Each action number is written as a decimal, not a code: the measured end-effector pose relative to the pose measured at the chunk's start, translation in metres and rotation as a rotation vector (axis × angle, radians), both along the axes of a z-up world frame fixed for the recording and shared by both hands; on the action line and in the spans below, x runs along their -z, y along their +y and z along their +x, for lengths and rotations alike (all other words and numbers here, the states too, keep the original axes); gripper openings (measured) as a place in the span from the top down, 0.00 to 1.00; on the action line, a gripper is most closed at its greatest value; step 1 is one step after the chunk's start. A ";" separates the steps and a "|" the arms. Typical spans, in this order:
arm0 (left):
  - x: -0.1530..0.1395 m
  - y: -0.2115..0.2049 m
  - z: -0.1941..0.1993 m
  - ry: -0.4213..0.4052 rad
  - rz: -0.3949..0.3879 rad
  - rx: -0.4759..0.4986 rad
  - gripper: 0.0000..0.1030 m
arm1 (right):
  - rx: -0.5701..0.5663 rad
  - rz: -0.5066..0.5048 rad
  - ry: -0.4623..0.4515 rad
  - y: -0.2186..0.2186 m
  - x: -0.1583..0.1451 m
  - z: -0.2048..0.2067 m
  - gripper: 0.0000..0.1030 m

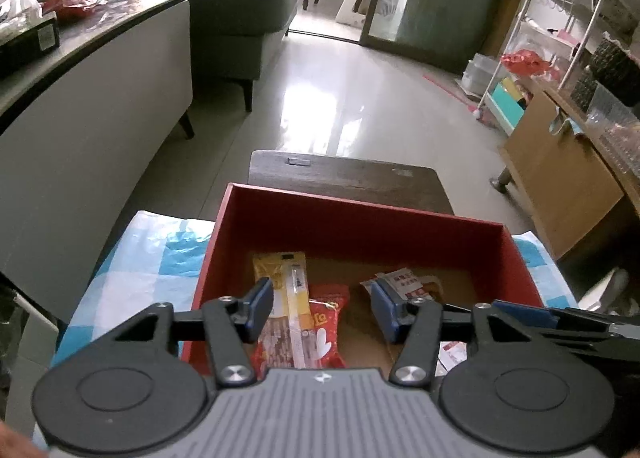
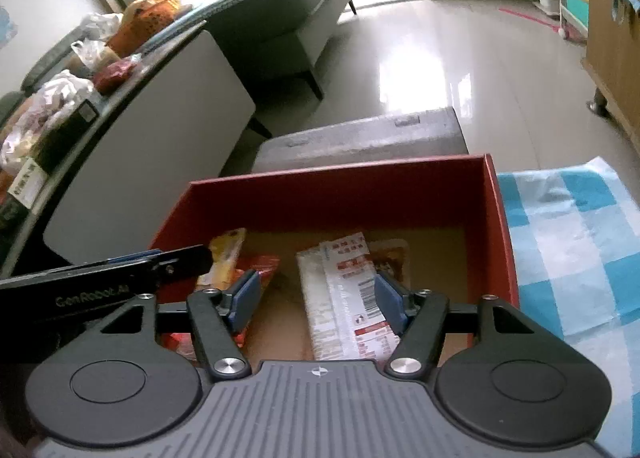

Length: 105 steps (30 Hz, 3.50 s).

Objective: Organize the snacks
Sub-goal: 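Carry both packs into the red box and open both tools, then move both tools back toward the remaining snack pile, then grasp the red bag with blue label with left tool while right tool grasps silver foil pack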

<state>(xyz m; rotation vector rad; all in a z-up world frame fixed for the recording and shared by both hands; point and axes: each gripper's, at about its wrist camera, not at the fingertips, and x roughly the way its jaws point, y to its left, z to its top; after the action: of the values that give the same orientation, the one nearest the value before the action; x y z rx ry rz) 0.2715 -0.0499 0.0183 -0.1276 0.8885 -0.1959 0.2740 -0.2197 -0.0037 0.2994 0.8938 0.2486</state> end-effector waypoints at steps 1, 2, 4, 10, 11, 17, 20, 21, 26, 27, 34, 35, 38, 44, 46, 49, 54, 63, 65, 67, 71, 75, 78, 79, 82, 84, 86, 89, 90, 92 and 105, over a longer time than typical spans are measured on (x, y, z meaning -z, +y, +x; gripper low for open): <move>-0.001 0.002 -0.002 0.001 -0.006 0.002 0.53 | -0.003 -0.008 -0.004 0.001 -0.004 -0.002 0.31; -0.002 0.003 -0.005 0.006 -0.011 0.004 0.53 | -0.006 -0.017 -0.006 0.003 -0.007 -0.004 0.31; -0.005 0.006 -0.013 0.011 -0.021 0.008 0.53 | -0.018 -0.035 -0.010 0.007 -0.012 -0.008 0.30; -0.013 0.012 -0.039 0.020 -0.051 0.031 0.53 | -0.027 -0.059 -0.012 0.013 -0.025 -0.030 0.29; -0.014 0.013 -0.043 0.022 -0.053 0.035 0.53 | -0.030 -0.062 -0.013 0.013 -0.027 -0.036 0.28; -0.010 0.019 -0.073 0.036 -0.045 0.058 0.53 | -0.029 -0.056 -0.005 0.015 -0.030 -0.064 0.27; -0.005 0.022 -0.085 0.063 -0.047 0.072 0.53 | -0.030 -0.050 0.009 0.016 -0.027 -0.077 0.27; -0.004 0.022 -0.089 0.071 -0.050 0.078 0.53 | -0.031 -0.051 0.012 0.016 -0.027 -0.081 0.27; 0.000 0.018 -0.112 0.099 -0.057 0.135 0.53 | -0.020 -0.048 0.039 0.014 -0.020 -0.102 0.26; 0.002 0.016 -0.118 0.108 -0.057 0.148 0.53 | -0.016 -0.045 0.045 0.012 -0.019 -0.107 0.26; 0.018 -0.007 -0.151 0.154 -0.003 0.245 0.52 | 0.018 -0.035 0.086 -0.001 -0.010 -0.141 0.24; 0.019 -0.010 -0.154 0.158 0.004 0.258 0.52 | 0.023 -0.035 0.091 -0.003 -0.010 -0.147 0.24; 0.023 -0.018 -0.163 0.169 0.019 0.291 0.47 | 0.036 -0.030 0.098 -0.008 -0.008 -0.160 0.23; 0.029 -0.031 -0.174 0.179 0.040 0.344 0.41 | 0.065 -0.006 0.106 -0.020 -0.007 -0.183 0.20; 0.033 -0.036 -0.173 0.182 0.057 0.359 0.39 | 0.070 -0.003 0.109 -0.023 -0.007 -0.188 0.20; 0.038 -0.045 -0.175 0.172 0.103 0.381 0.35 | 0.072 0.003 0.106 -0.025 -0.007 -0.193 0.20; 0.047 -0.059 -0.179 0.137 0.183 0.419 0.35 | 0.080 0.006 0.117 -0.029 -0.005 -0.193 0.17; 0.035 -0.041 -0.176 0.142 0.143 0.372 0.62 | 0.026 -0.051 0.175 -0.022 0.011 -0.206 0.17; 0.031 -0.035 -0.174 0.143 0.118 0.358 0.63 | -0.009 -0.092 0.196 -0.016 0.018 -0.211 0.17; 0.026 -0.028 -0.174 0.139 0.090 0.355 0.63 | -0.035 -0.137 0.220 -0.011 0.027 -0.214 0.17; 0.018 -0.016 -0.175 0.136 0.057 0.345 0.63 | -0.102 -0.226 0.211 0.001 0.037 -0.213 0.18; 0.016 -0.005 -0.173 0.161 0.016 0.333 0.63 | -0.143 -0.287 0.219 0.010 0.046 -0.208 0.11; 0.016 0.000 -0.172 0.163 0.011 0.328 0.62 | -0.159 -0.286 0.221 0.014 0.049 -0.208 0.00; 0.016 0.001 -0.172 0.165 0.008 0.327 0.62 | -0.169 -0.283 0.233 0.015 0.051 -0.208 0.00; 0.016 0.005 -0.170 0.172 -0.005 0.321 0.62 | -0.208 -0.340 0.232 0.021 0.053 -0.209 0.00; 0.015 0.006 -0.170 0.173 -0.012 0.321 0.62 | -0.241 -0.381 0.236 0.026 0.055 -0.209 0.00; 0.013 0.006 -0.171 0.171 -0.020 0.323 0.62 | -0.282 -0.404 0.242 0.029 0.055 -0.208 0.00; 0.013 0.008 -0.171 0.173 -0.027 0.324 0.62 | -0.338 -0.407 0.274 0.027 0.053 -0.203 0.00; 0.013 0.008 -0.171 0.174 -0.026 0.326 0.62 | -0.342 -0.407 0.276 0.028 0.053 -0.202 0.00; 0.014 0.008 -0.170 0.181 -0.027 0.325 0.62 | -0.329 -0.412 0.274 0.028 0.054 -0.203 0.00; 0.015 0.005 -0.167 0.191 -0.028 0.330 0.61 | -0.230 -0.387 0.270 0.029 0.040 -0.187 0.41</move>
<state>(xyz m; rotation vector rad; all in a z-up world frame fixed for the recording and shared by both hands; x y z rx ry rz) 0.1046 -0.0446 0.0030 -0.0247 1.0950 -0.5106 0.0868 -0.1908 -0.0438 -0.1347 1.2221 0.2451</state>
